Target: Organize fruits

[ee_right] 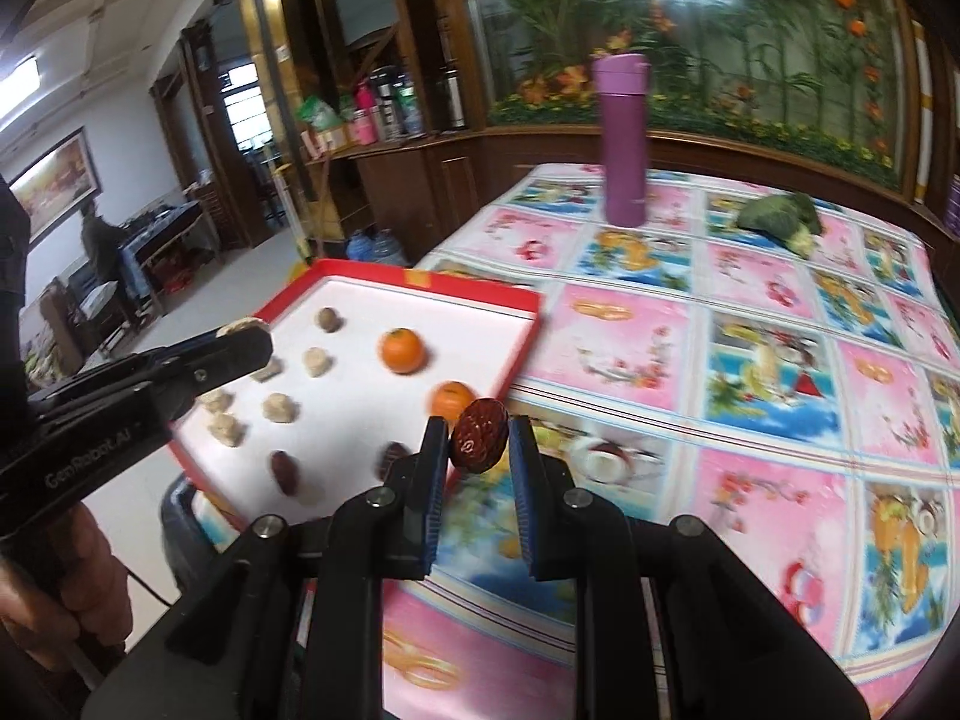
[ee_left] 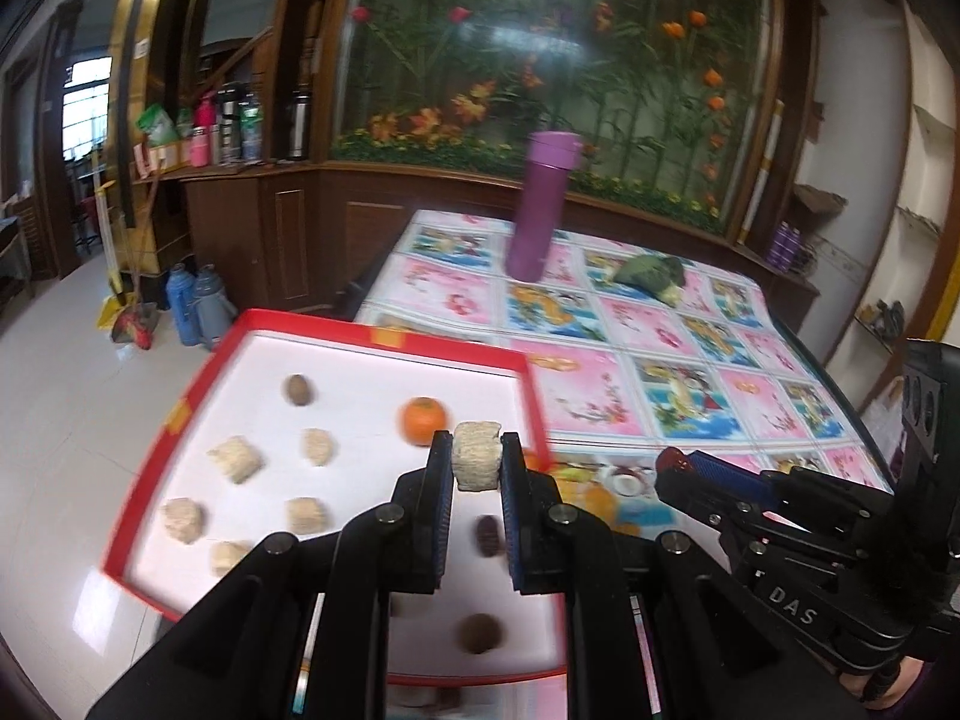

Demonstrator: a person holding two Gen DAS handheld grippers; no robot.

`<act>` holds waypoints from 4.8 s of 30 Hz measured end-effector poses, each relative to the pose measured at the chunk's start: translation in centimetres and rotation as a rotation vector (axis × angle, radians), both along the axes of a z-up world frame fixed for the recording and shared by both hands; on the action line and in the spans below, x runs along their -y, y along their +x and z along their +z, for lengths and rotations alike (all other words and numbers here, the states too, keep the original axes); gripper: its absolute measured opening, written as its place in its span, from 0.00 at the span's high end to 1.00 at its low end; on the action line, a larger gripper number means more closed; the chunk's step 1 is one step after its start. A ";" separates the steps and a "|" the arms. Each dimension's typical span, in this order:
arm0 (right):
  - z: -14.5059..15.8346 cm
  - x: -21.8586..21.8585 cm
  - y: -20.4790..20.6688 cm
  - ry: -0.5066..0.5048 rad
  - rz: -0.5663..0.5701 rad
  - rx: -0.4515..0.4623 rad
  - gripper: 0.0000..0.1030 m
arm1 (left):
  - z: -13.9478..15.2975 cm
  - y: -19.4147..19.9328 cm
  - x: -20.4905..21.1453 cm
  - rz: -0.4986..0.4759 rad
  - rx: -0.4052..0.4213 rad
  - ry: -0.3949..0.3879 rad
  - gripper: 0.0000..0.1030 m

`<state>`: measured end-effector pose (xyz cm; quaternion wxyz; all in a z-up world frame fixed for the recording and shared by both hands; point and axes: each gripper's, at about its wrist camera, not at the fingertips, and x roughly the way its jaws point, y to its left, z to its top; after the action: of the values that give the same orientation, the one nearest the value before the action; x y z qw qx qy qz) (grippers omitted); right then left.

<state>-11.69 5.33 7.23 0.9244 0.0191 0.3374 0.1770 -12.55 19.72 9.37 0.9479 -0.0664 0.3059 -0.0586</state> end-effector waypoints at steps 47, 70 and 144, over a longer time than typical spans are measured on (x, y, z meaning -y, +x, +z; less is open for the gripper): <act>-5.7 -10.3 7.2 0.030 0.163 -0.253 0.78 | -6.3 1.7 -5.9 0.060 -0.240 0.052 0.87; -6.4 -10.4 9.1 0.026 0.156 -0.285 0.77 | -6.9 5.2 -6.1 0.055 -0.322 0.037 0.87; -1.0 -2.4 -3.6 0.015 0.068 0.182 0.00 | -2.4 -1.0 -5.6 0.378 -0.149 0.184 0.20</act>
<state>-15.28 7.73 6.22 0.9444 -0.0014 0.2513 0.2119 -13.58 25.28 7.01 0.9189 -0.0401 0.3612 0.1534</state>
